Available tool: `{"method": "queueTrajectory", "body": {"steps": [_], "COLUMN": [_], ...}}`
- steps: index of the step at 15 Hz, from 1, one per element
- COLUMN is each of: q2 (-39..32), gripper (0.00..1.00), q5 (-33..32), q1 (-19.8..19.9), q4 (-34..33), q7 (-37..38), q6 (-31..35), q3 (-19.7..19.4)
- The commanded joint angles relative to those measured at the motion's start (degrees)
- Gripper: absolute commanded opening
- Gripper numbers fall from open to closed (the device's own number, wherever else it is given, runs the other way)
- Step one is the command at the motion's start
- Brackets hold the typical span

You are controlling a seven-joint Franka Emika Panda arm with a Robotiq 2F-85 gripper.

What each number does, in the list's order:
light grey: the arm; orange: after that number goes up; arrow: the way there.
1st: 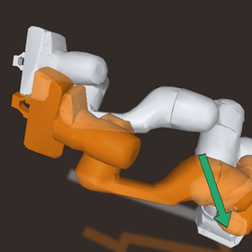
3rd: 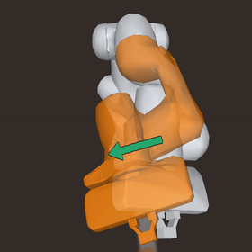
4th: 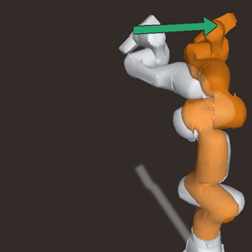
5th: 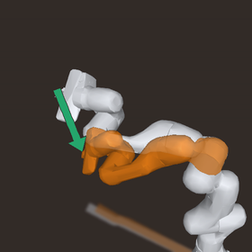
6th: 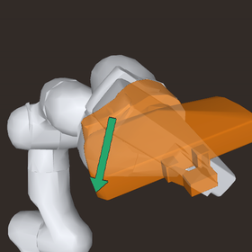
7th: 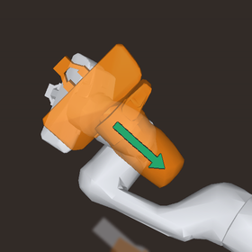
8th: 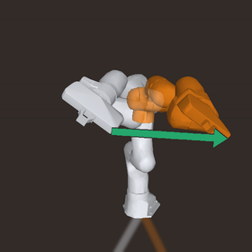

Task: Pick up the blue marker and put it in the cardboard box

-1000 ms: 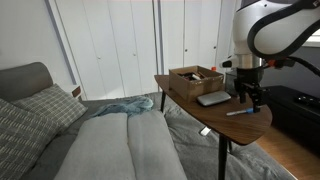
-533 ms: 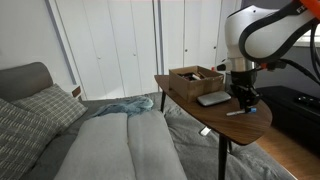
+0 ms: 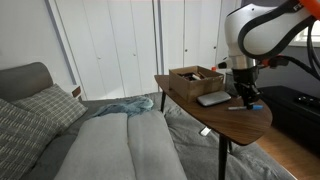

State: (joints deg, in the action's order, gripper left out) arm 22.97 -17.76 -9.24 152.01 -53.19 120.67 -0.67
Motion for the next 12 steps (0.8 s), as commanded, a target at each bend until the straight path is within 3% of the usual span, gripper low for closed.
{"method": "queueTrajectory", "body": {"steps": [1,4,7,12], "q2": [13.7,21.76,23.04,12.39], "gripper": [0.04,0.04,0.04,0.04], "q5": [-2.3,-2.93,-3.94,-7.38], "q1": [3.44,5.63,7.1,6.98], "q4": [2.41,0.71,-4.92,-13.42], "q7": [3.63,3.9,3.89,3.07], "q6": [-3.87,-6.09,-2.79,17.92], "q3": [0.04,-1.96,-4.38,-8.09]}}
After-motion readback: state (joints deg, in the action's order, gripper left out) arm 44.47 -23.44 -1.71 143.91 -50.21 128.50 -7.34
